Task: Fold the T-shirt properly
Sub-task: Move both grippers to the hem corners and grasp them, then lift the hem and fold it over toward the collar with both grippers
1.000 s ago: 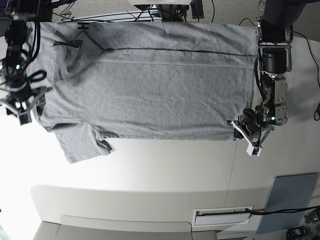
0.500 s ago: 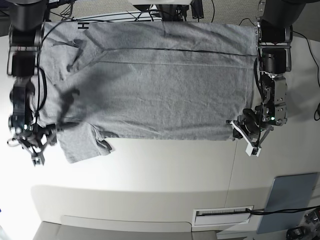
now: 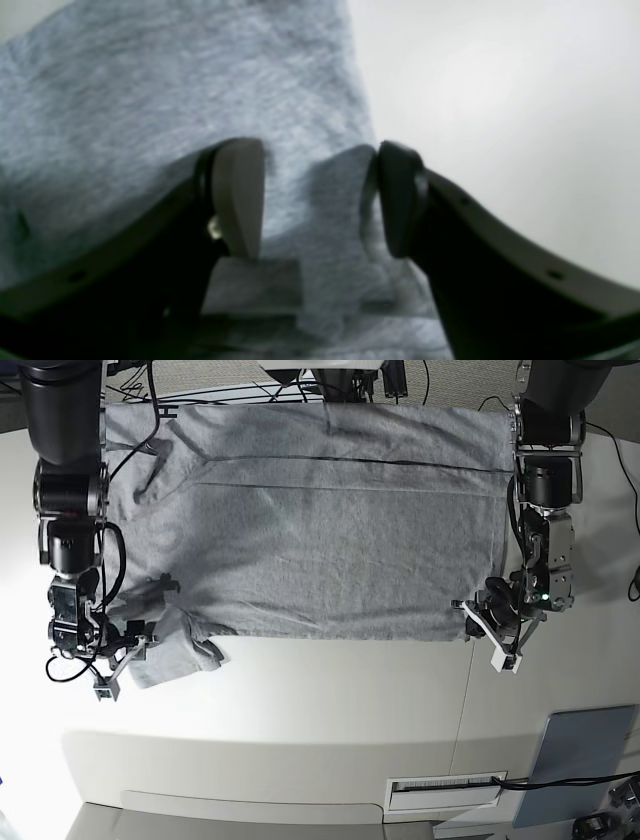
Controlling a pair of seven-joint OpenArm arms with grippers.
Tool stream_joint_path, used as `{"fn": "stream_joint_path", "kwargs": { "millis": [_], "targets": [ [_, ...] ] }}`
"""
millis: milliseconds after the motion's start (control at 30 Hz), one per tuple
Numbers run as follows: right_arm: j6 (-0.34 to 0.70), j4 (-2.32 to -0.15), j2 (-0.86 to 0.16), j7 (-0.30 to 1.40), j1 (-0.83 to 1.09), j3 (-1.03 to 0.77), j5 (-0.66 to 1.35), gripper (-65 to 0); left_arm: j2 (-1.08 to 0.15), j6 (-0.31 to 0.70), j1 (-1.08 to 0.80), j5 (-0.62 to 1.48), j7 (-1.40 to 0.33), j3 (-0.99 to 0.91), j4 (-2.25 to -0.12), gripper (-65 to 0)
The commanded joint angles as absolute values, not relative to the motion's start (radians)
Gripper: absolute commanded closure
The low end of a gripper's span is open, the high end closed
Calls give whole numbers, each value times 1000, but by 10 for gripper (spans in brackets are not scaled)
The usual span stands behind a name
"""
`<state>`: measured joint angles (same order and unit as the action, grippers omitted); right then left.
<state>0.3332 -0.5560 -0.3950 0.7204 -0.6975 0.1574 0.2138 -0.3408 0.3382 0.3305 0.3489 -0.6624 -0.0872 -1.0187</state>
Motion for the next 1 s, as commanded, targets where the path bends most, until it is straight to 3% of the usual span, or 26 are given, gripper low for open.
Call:
{"fn": "stream_joint_path", "kwargs": {
  "millis": [0,100,267,400,700,967],
  "targets": [
    [325,-553,-400,715,-720,154,205,-350,-349,342,346,340,-683,-88,-1026,0],
    [339,-527,-389,734,-714,154,204,-342,-349,342,346,340,-681,-88,-1026,0],
    [369,-522,-361,742,-700,154,129,-111,-349,342,346,340,-681,-88,-1026,0],
    [369,-522,-343,722,-701,154,66,-13,-349,342,343,341,-680,-88,-1026,0],
    [369,-671,-353,752,-680,154,63,0,-352,342,334,344,-628,-88,-1056,0],
    [265,-1222,-453,807,-443,154,62,0,-385,335,251,425,-628,-89,-1211,0]
  ]
}}
